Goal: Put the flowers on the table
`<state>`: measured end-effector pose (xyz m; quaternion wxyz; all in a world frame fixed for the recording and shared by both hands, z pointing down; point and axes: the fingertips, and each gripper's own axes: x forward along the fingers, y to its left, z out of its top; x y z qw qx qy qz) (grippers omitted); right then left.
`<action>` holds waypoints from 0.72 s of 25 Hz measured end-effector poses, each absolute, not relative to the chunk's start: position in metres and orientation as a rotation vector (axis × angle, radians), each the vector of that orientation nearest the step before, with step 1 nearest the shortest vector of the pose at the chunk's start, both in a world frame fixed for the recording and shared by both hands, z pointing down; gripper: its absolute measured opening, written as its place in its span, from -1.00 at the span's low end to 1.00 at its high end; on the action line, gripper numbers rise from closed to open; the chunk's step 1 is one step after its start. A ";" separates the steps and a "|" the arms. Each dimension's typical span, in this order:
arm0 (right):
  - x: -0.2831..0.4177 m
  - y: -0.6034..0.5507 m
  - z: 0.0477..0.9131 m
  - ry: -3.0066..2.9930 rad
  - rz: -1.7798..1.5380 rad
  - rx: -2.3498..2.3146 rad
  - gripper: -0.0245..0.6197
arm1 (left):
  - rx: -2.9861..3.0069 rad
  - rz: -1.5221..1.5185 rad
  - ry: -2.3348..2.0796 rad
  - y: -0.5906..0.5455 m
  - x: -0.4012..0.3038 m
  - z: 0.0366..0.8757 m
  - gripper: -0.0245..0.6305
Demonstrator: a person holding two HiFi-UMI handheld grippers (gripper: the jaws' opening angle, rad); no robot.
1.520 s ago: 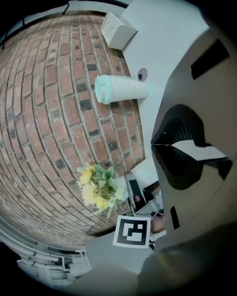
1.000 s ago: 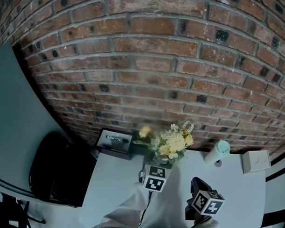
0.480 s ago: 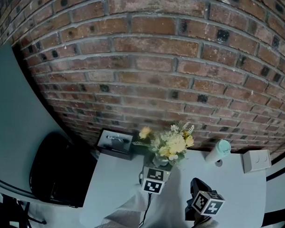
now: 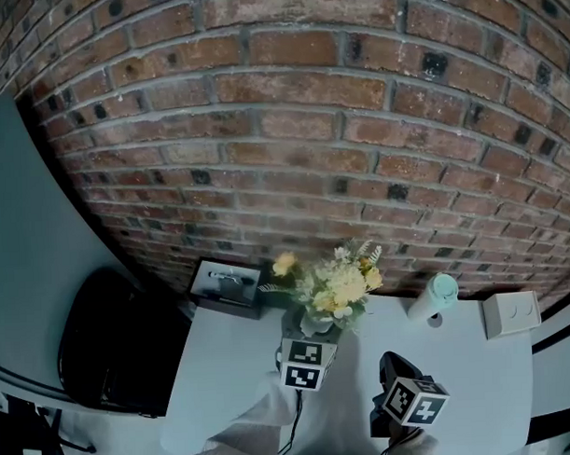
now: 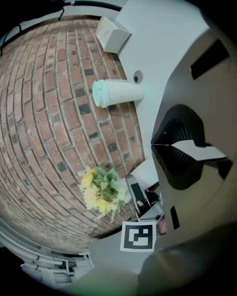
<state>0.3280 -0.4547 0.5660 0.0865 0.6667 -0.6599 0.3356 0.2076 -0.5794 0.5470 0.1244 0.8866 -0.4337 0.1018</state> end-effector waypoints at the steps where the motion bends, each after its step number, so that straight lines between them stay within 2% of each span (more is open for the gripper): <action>1: 0.328 -0.454 0.566 -1.968 1.001 1.984 -0.85 | 2.580 0.301 -1.262 -0.579 0.207 0.548 0.07; 18: 0.319 -0.442 0.547 -2.022 0.971 1.997 -0.85 | 2.522 0.364 -1.285 -0.552 0.194 0.553 0.07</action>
